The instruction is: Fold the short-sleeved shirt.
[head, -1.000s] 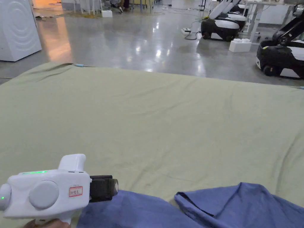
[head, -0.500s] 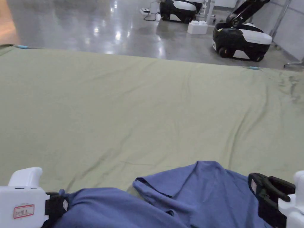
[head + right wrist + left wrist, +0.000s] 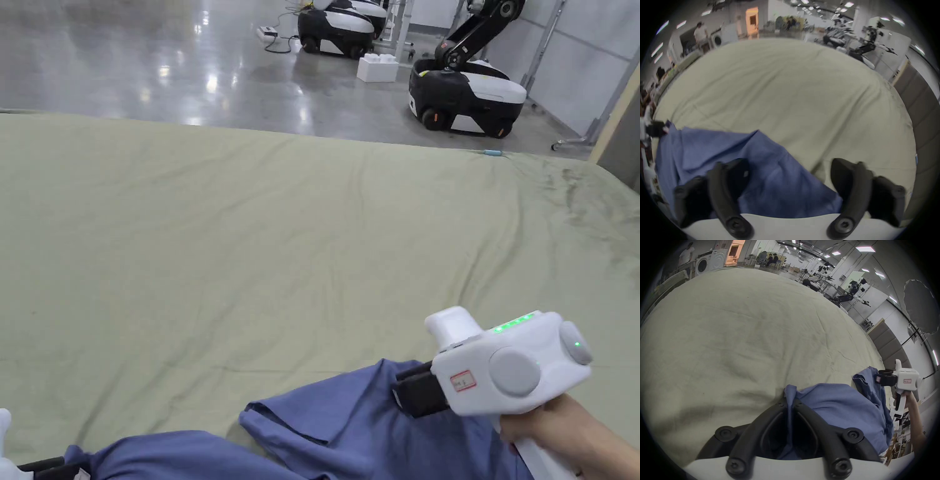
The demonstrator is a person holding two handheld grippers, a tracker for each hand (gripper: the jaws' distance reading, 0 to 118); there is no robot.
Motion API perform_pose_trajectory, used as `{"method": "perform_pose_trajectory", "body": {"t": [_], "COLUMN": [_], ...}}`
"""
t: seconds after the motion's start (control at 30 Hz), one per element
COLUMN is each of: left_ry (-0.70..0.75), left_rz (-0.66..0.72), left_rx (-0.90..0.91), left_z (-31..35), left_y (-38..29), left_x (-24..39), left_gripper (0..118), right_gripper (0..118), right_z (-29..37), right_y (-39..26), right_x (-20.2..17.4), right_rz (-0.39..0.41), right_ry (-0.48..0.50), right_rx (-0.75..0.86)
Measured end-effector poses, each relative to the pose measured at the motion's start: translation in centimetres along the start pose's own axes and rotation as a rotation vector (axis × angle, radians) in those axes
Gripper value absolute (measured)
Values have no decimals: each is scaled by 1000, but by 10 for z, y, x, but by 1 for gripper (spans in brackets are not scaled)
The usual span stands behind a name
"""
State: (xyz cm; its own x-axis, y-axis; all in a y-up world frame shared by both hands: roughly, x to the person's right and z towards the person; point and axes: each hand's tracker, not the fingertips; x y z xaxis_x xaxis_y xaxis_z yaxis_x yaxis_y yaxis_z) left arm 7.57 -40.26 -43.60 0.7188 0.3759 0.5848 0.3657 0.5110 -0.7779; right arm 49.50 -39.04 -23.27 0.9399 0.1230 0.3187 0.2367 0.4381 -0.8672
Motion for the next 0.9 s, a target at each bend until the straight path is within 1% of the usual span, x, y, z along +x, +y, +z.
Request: {"method": "perform_pose_trajectory", "body": {"t": [0.03, 0.07, 0.13, 0.17, 0.2, 0.27, 0.3, 0.33, 0.47, 0.63, 0.7, 0.77, 0.9], "left_ry": [2, 4, 11, 12, 15, -18, -56, -82, -129, -89, -89, -91, -27], "left_rz": [-4, -6, -22, -21, -18, -10, -8, -5, -43, -181, -183, -175, -199], "left_rx": [4, 3, -14, -13, -4, 61, 96, 141, 268, 420, 473, 501, 581], "left_z": [0, 1, 2, 4, 8, 25, 38, 54, 120, 184, 199, 213, 235], "left_y": [0, 1, 7, 8, 9, 13, 18, 23, 52, 81, 96, 114, 164], "left_x": [-1, 0, 2, 2, 5, 9, 8, 9, 17, 38, 41, 45, 55], "left_gripper": [5, 5, 5, 5, 5, 5, 5, 5, 5, 5, 5, 5, 5], "right_gripper": [77, 63, 6, 6, 6, 6, 6, 6, 6, 6, 6, 6, 6], "right_z": [2, 8, 23, 28, 39, 64, 84, 102, 185, 283, 314, 340, 384], "right_y": [-1, -1, 1, 0, -1, -6, -10, -13, -24, -30, -29, -26, -2], "right_x": [-7, -14, -21, -24, -27, -25, -22, -20, -4, 15, 21, 27, 43], "right_rz": [18, 25, 46, 68, 83, 51, 29, 22, 2, 6, 5, -15, -64], "right_ry": [42, -4, 9, -28, -32, -11, 0, -14, -151, -315, -372, -411, -437], "right_rx": [23, 36, 45, 74, 69, 117, 176, 226, 402, 581, 653, 716, 806]}}
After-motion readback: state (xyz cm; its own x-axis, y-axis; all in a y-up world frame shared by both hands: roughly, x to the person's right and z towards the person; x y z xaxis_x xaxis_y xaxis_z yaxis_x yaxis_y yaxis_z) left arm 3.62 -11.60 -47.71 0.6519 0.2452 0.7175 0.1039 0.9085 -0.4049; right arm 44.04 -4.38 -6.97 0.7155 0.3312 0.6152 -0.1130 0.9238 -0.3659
